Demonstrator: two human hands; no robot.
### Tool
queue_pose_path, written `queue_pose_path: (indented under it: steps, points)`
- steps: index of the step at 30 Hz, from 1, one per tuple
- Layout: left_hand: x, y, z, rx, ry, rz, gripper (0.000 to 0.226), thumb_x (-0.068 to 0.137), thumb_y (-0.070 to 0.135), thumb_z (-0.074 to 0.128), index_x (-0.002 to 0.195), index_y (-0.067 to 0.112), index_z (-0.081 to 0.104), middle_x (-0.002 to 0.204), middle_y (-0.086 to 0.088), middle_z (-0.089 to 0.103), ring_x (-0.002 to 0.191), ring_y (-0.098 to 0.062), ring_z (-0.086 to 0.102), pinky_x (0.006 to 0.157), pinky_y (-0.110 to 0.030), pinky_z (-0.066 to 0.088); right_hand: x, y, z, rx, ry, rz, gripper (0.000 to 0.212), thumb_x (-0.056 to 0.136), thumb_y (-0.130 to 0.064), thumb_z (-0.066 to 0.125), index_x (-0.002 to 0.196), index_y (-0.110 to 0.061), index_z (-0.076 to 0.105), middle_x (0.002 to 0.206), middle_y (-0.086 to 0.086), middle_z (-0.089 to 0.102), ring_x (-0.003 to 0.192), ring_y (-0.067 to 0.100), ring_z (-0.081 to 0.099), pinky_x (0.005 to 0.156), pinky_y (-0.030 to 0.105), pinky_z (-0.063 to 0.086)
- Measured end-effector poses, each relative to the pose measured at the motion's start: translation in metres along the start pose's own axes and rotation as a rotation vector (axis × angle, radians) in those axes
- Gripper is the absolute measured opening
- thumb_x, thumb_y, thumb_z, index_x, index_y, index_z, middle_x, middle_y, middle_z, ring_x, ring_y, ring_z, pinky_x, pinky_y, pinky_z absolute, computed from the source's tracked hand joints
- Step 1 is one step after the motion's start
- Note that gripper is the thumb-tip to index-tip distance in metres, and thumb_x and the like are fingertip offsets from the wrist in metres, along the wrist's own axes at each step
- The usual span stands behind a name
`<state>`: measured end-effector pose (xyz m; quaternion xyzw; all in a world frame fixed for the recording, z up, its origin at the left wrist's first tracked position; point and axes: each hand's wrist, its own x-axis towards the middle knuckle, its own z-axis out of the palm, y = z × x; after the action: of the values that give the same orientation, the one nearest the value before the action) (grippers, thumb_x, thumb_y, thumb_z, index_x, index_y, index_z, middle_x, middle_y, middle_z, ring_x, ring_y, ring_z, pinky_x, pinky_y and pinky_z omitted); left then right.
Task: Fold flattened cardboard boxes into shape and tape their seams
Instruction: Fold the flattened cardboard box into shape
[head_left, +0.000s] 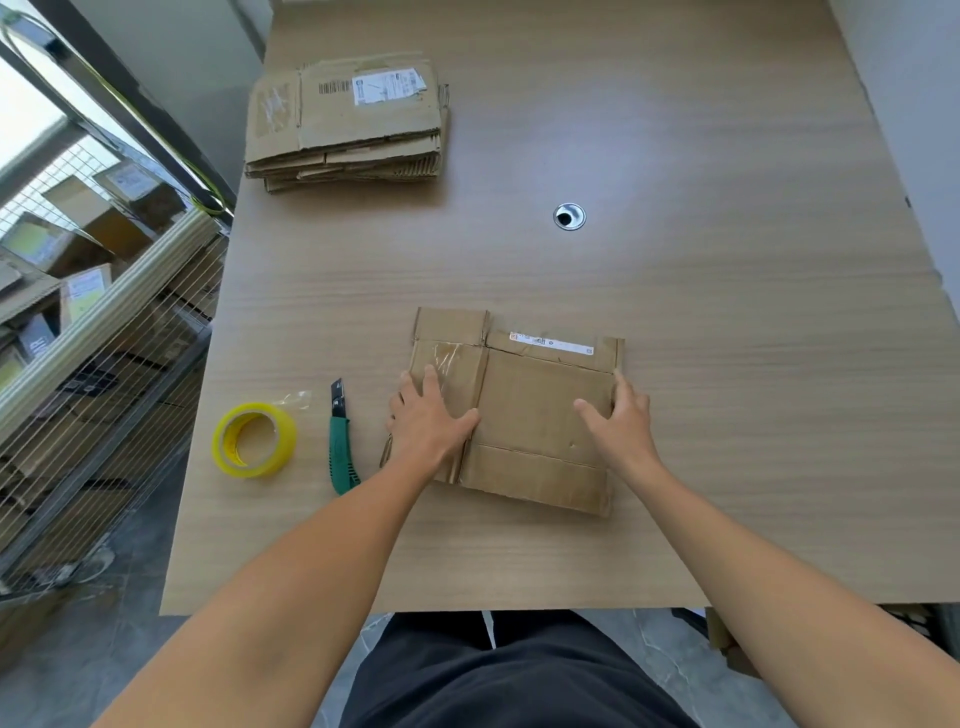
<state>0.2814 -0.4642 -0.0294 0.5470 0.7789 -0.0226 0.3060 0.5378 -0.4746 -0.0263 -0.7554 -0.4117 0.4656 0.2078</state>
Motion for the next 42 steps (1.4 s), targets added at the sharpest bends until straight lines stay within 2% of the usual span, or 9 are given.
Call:
queue_pose_path:
  steps: [6, 11, 14, 18, 20, 26, 30, 35, 42]
  points:
    - [0.000, -0.005, -0.022, -0.516, -0.059, 0.114, 0.083, 0.079, 0.048, 0.051, 0.156, 0.028, 0.027, 0.156, -0.007, 0.039, 0.140, -0.024, 0.038, 0.113, -0.043, 0.035, -0.001, -0.025, -0.008, 0.418, -0.019, -0.086, 0.062, 0.094, -0.030, 0.068, 0.150, -0.023, 0.043, 0.143, -0.006, 0.057, 0.132, 0.012, 0.053, 0.115, 0.040, 0.041]
    - [0.001, 0.013, -0.055, -1.116, -0.208, 0.213, 0.074, 0.074, 0.025, 0.054, 0.145, 0.042, 0.037, 0.145, 0.002, 0.050, 0.126, -0.017, 0.056, 0.093, -0.031, 0.053, -0.010, -0.054, -0.015, 0.626, -0.116, -0.292, 0.058, 0.096, -0.032, 0.059, 0.151, -0.035, 0.040, 0.145, -0.015, 0.056, 0.134, 0.005, 0.051, 0.111, 0.032, 0.040]
    - [-0.005, 0.024, -0.075, -1.088, -0.176, 0.258, 0.063, 0.073, 0.053, 0.064, 0.131, 0.046, 0.041, 0.137, 0.003, 0.054, 0.115, -0.006, 0.061, 0.081, -0.024, 0.053, -0.012, -0.070, -0.026, 0.667, -0.115, -0.357, 0.054, 0.095, -0.031, 0.058, 0.147, -0.030, 0.040, 0.138, -0.006, 0.059, 0.129, 0.011, 0.056, 0.107, 0.033, 0.046]
    - [-0.007, 0.038, -0.097, -1.122, -0.128, 0.256, 0.058, 0.082, 0.073, 0.048, 0.125, 0.034, 0.045, 0.134, -0.001, 0.056, 0.125, -0.018, 0.055, 0.104, -0.052, 0.045, -0.015, -0.089, -0.041, 0.671, -0.106, -0.433, 0.043, 0.094, -0.035, 0.061, 0.132, -0.026, 0.043, 0.122, -0.011, 0.064, 0.119, 0.010, 0.061, 0.093, 0.027, 0.054]
    - [-0.010, 0.043, -0.107, -1.162, -0.101, 0.282, 0.069, 0.080, 0.079, 0.047, 0.130, 0.032, 0.043, 0.137, 0.002, 0.057, 0.126, -0.016, 0.055, 0.105, -0.049, 0.045, -0.017, -0.095, -0.046, 0.638, -0.126, -0.478, 0.040, 0.093, -0.042, 0.062, 0.128, -0.029, 0.048, 0.125, -0.008, 0.064, 0.119, 0.014, 0.062, 0.095, 0.031, 0.056]
    - [-0.021, 0.034, -0.109, -1.049, -0.084, 0.371, 0.062, 0.080, 0.072, 0.060, 0.138, 0.053, 0.045, 0.140, 0.017, 0.053, 0.128, -0.002, 0.050, 0.103, -0.031, 0.042, -0.026, -0.098, -0.045, 0.636, -0.172, -0.505, 0.044, 0.087, -0.052, 0.069, 0.128, -0.037, 0.062, 0.134, -0.008, 0.062, 0.124, 0.011, 0.057, 0.101, 0.028, 0.049]
    - [-0.029, 0.028, -0.100, -1.040, 0.023, 0.352, 0.039, 0.079, 0.078, 0.060, 0.101, 0.046, 0.064, 0.095, 0.023, 0.067, 0.087, 0.004, 0.062, 0.073, -0.016, 0.049, -0.033, -0.089, -0.036, 0.593, -0.147, -0.527, 0.039, 0.085, -0.049, 0.073, 0.122, -0.038, 0.066, 0.149, 0.000, 0.048, 0.138, 0.008, 0.046, 0.110, 0.027, 0.043]
    - [-0.032, 0.031, -0.095, -0.970, 0.144, 0.293, 0.012, 0.086, 0.060, 0.061, 0.097, 0.055, 0.057, 0.104, 0.019, 0.064, 0.098, -0.009, 0.062, 0.066, -0.016, 0.051, -0.032, -0.082, -0.028, 0.531, -0.076, -0.493, 0.022, 0.097, -0.029, 0.068, 0.115, -0.039, 0.065, 0.135, -0.010, 0.046, 0.112, -0.004, 0.058, 0.084, 0.018, 0.055]
    - [-0.014, 0.033, -0.114, -0.854, 0.096, 0.190, 0.100, 0.086, 0.027, 0.073, 0.148, 0.059, 0.002, 0.131, 0.001, 0.042, 0.115, -0.017, 0.051, 0.079, -0.026, 0.048, -0.018, -0.086, -0.037, 0.349, -0.083, -0.469, 0.092, 0.094, -0.022, 0.072, 0.154, -0.050, 0.008, 0.127, -0.012, 0.043, 0.114, -0.003, 0.050, 0.083, 0.016, 0.053]
